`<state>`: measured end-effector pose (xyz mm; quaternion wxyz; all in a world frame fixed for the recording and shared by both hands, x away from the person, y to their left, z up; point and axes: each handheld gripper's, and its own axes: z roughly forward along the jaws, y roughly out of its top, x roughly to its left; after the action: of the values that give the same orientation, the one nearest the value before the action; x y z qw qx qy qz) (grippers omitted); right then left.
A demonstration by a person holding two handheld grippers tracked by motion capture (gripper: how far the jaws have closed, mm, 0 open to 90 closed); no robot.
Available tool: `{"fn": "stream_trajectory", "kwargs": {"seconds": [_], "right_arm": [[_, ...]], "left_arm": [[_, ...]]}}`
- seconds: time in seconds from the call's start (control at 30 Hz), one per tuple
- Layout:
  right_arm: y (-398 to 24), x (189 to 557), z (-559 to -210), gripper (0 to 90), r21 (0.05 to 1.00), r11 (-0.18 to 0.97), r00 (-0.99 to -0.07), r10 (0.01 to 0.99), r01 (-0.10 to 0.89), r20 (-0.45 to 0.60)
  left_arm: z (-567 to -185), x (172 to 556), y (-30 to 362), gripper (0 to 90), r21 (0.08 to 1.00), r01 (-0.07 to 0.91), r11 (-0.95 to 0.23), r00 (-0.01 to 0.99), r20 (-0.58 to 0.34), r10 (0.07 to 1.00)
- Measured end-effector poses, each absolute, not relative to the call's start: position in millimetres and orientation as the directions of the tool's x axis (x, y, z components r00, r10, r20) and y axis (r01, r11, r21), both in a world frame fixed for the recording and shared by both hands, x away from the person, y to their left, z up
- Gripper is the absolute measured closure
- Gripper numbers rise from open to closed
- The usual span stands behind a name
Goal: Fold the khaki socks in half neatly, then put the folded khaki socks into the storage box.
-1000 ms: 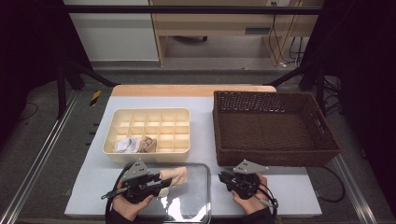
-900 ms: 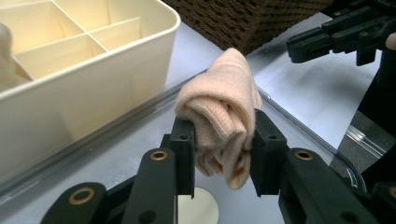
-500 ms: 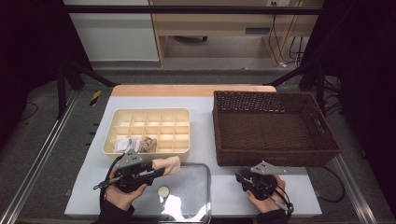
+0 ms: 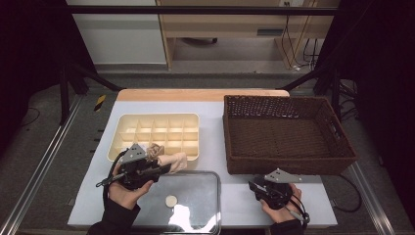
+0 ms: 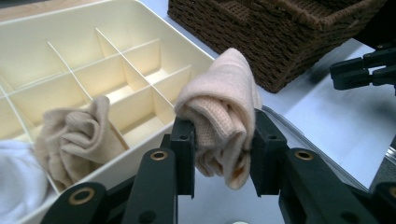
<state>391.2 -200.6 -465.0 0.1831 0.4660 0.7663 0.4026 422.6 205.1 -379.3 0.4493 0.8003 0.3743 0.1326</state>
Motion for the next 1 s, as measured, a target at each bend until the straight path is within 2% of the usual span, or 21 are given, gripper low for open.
{"fn": "stream_trajectory", "kwargs": {"seconds": [0.37,1.0], "right_arm": [[-200.6,392.5,-465.9,67.6,0.782,0.244,-0.501,0.860,0.574,0.100],[-201.7,392.8,-465.7,67.1,0.780,0.248,-0.506,0.856,0.575,0.101]], "left_arm": [[-366.4,434.3,206.3,66.1,0.814,0.476,-0.333,0.668,-0.089,0.739],[-362.7,467.3,192.3,66.1,0.768,0.527,-0.365,0.627,-0.061,0.776]]}}
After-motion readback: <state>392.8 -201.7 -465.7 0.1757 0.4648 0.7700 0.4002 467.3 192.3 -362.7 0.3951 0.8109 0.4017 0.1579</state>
